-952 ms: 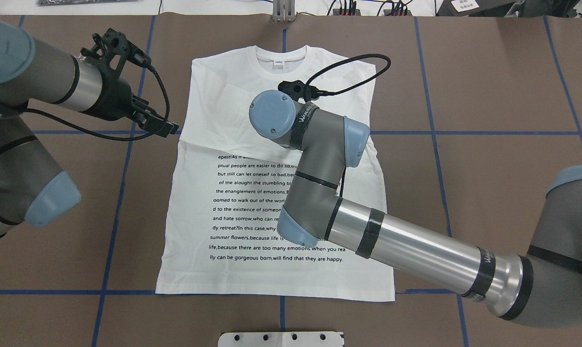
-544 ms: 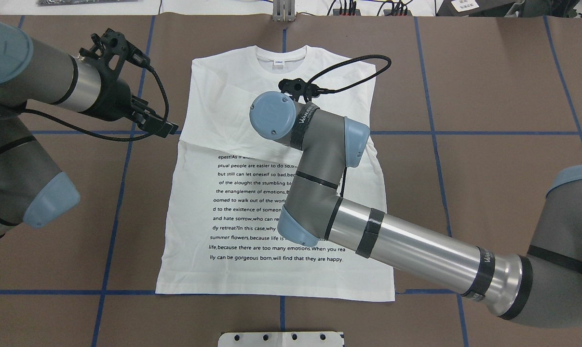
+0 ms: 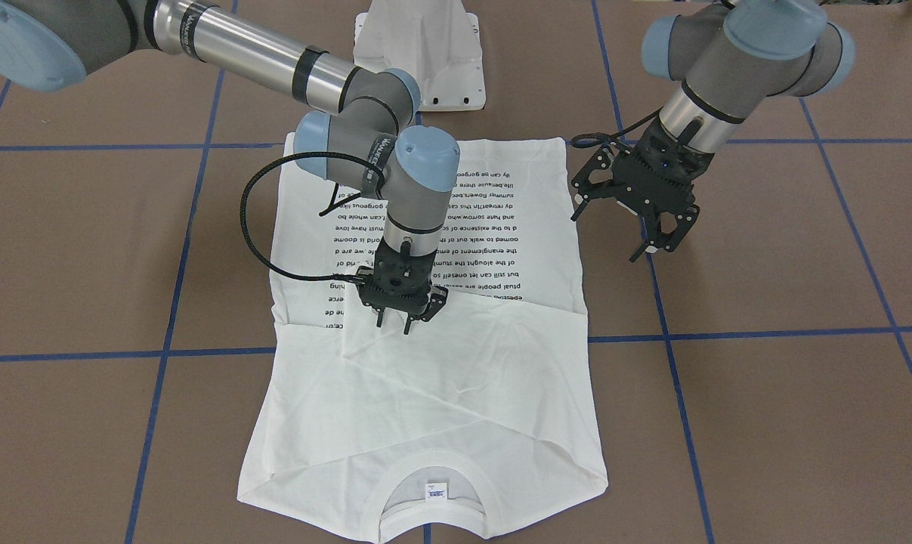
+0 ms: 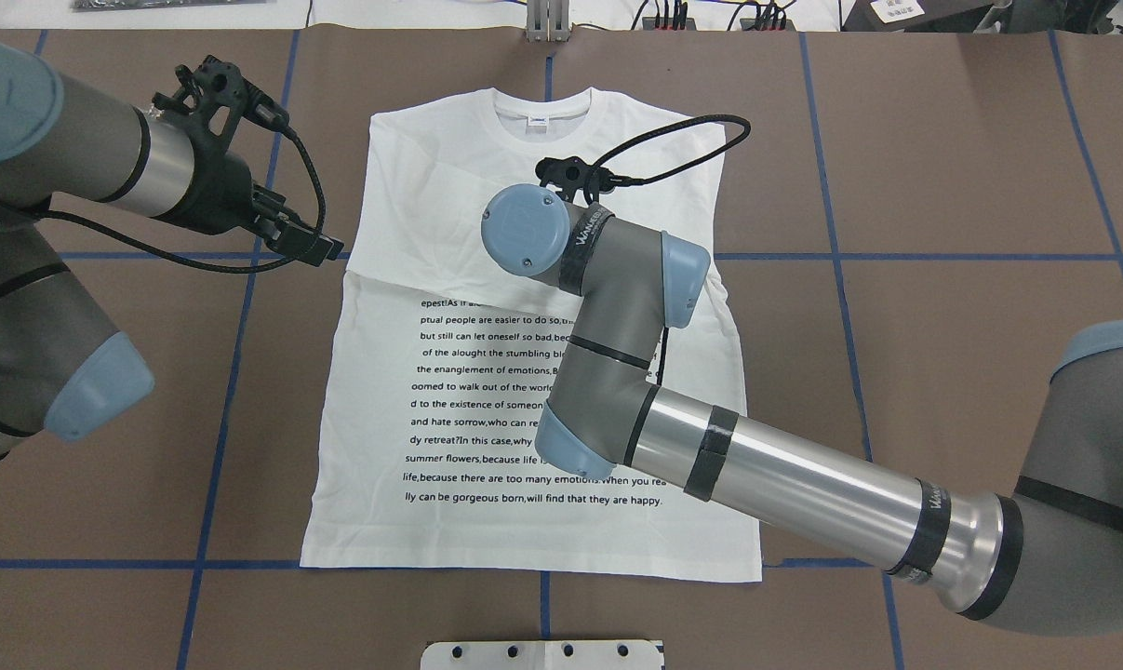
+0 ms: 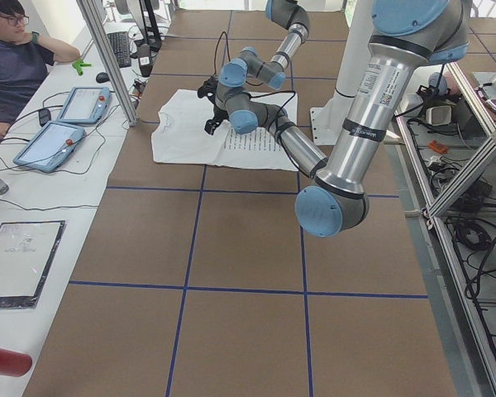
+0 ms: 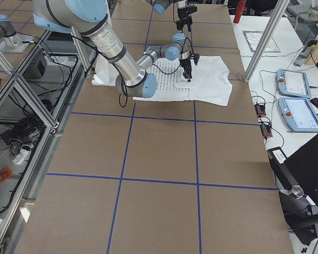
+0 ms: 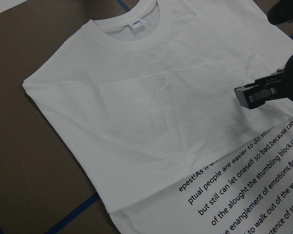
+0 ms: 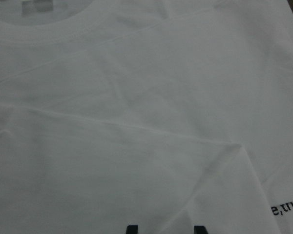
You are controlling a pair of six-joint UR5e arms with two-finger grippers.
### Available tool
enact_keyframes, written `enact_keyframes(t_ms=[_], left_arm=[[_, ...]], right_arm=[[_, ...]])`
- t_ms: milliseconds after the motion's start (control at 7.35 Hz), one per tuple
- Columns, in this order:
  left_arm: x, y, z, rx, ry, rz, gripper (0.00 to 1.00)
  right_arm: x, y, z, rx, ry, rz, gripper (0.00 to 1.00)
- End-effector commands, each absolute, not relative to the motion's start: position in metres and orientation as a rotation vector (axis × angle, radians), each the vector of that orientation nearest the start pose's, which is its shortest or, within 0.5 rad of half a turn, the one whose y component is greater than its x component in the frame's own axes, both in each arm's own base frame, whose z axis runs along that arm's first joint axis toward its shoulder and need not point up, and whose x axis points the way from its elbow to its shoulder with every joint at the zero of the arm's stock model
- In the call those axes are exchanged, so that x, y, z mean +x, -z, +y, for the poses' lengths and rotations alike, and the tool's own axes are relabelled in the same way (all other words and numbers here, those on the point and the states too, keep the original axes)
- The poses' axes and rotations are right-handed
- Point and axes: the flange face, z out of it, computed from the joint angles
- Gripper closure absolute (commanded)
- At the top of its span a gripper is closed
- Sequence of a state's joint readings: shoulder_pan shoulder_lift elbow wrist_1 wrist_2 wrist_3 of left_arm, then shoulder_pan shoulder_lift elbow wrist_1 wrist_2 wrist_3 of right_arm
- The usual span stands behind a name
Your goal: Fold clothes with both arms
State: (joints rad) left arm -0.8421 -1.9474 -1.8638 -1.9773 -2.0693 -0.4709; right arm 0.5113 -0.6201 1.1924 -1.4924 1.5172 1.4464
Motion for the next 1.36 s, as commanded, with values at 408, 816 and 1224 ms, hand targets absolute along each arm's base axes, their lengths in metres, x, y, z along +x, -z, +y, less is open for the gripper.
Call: enact_keyframes(t_ms=[408,816,1224], left_arm=[[0.326,-0.265,-0.494,0.628,-0.497,0.975,0.00],[0.327,-0.264,-0.493,0.610,-0.464,0.989,0.00],[0.328,-0.263,-0.492,0.610,-0.465,0.990,0.00]], right_arm=[[-0.647,-0.211,-0.515,0.253,-0.370,-0.605,1.00],[-0.631,-0.210,-0.527,0.256,-0.360,-0.583,1.00],[-0.574,-0.217,-0.529,0.255,-0.234,-0.521,1.00]])
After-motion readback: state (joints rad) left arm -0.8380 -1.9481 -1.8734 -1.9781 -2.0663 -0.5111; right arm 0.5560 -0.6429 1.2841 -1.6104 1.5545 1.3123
